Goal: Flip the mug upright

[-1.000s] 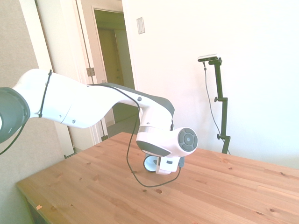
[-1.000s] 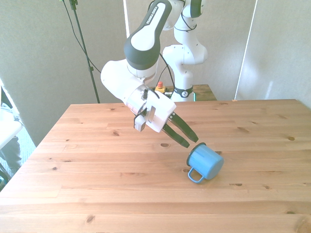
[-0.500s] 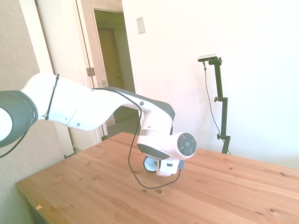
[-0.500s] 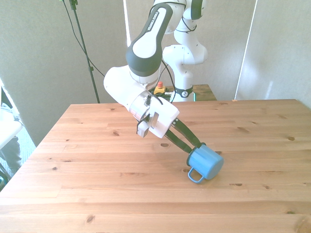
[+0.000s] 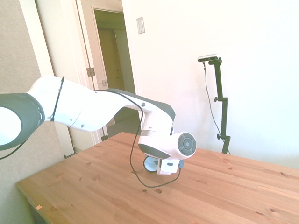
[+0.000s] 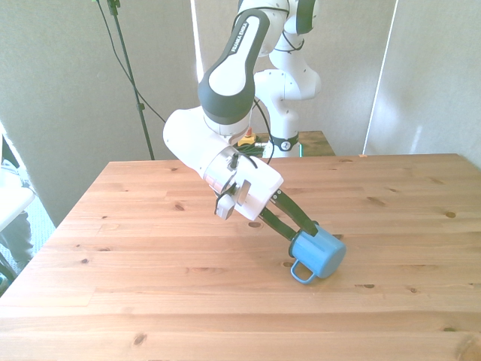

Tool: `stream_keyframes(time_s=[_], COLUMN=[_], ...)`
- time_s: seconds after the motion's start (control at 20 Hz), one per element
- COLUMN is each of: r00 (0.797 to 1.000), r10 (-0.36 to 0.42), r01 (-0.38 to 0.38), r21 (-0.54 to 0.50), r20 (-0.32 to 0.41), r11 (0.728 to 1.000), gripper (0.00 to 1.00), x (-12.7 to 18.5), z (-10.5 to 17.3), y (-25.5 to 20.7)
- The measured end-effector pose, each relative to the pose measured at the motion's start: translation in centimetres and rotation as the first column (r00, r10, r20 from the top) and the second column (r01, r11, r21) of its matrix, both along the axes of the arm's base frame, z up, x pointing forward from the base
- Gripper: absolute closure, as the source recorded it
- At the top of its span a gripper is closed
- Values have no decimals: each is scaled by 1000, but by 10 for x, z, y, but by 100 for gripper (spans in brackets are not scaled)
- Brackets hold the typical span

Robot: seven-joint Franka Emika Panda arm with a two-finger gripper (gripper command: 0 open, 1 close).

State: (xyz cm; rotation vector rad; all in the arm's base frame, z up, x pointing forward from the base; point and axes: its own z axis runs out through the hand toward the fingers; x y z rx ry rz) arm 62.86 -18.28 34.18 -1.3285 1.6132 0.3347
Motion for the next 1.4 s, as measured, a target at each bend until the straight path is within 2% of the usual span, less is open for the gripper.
stream_keyframes(time_s=[0.6, 0.8, 1.1, 1.4], r00=[997, 997, 997, 997], r10=[82, 81, 73, 71], r01=[-82, -81, -71, -70], r21=[-25, -30, -35, -32], r20=[12, 14, 35, 31], r11=[996, 996, 997, 997], gripper=[0, 0, 0, 0], x=[7, 4, -4, -5], z=[-20, -20, -4, -6], y=[44, 45, 40, 40])
